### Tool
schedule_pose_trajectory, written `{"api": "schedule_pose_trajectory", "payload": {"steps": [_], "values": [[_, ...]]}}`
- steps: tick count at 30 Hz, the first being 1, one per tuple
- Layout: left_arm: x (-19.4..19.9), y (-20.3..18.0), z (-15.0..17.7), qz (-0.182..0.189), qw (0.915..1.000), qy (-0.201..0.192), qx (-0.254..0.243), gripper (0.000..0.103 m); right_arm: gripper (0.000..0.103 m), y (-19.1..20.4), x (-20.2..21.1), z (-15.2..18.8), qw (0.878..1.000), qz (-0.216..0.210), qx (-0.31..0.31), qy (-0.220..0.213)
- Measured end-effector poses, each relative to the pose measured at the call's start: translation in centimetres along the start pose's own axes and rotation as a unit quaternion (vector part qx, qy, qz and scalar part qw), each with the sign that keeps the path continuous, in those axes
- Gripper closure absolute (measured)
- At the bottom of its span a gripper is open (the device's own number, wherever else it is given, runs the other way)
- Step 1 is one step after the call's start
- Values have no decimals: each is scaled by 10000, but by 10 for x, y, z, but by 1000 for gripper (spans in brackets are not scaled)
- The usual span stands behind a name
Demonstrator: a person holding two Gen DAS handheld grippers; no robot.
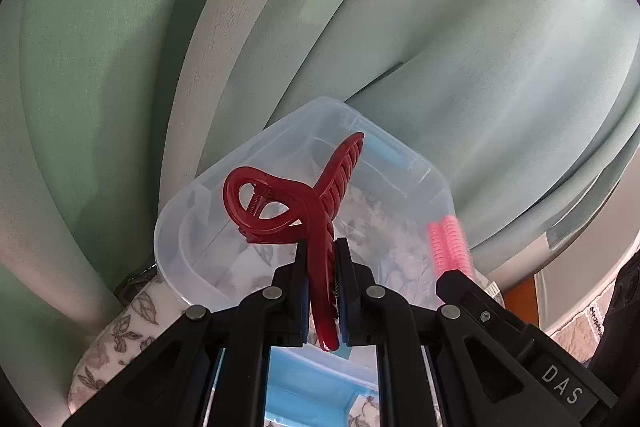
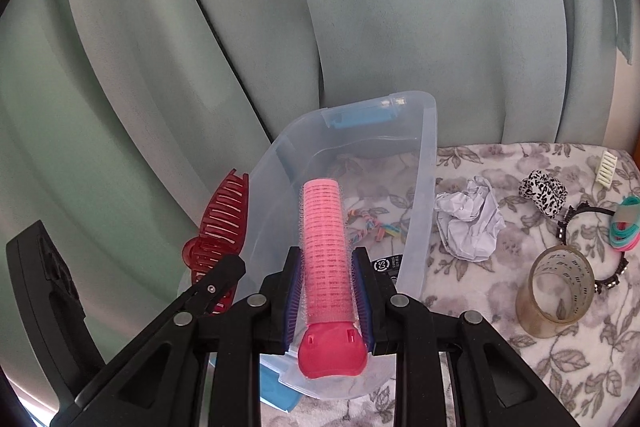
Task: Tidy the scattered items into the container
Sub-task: 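Carry the claw clip and pink roller over the clear box with both tools, then open both tools to drop the claw clip and roller into the box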
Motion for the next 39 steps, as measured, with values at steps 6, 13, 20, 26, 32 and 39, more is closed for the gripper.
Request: {"api": "schedule_pose_trajectory", "payload": {"steps": [6,13,20,26,32,39], "values": [[-8,0,-1,-19,9999,-65,-85,92,76,-5,-15,9,9998,40,-32,191],[4,-1,2,-107,9997,-121,-193,91,75,-5,-20,12,9998,37,123,179],[3,-3,-3,-107,9996,-140,-211,78,74,-7,-18,12,9998,29,134,150],[8,0,-3,-69,9997,-122,-177,75,74,-6,-18,13,9997,32,179,159],[0,2,-6,-140,9998,-149,-77,64,71,-6,-17,14,9996,4,171,210],[2,5,-8,-200,9998,-40,40,56,67,-3,-16,15,9994,-42,146,319]]}}
Point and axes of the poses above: each gripper's, at about its wrist camera, not at the fingertips, and x roughly against the way its jaws point, y to its left, z to its underside, the point moved 4 cm from there along -x, roughly the way its jaws point, and after that the axes turned 14 degrees about -y, right-handed, at the moved point
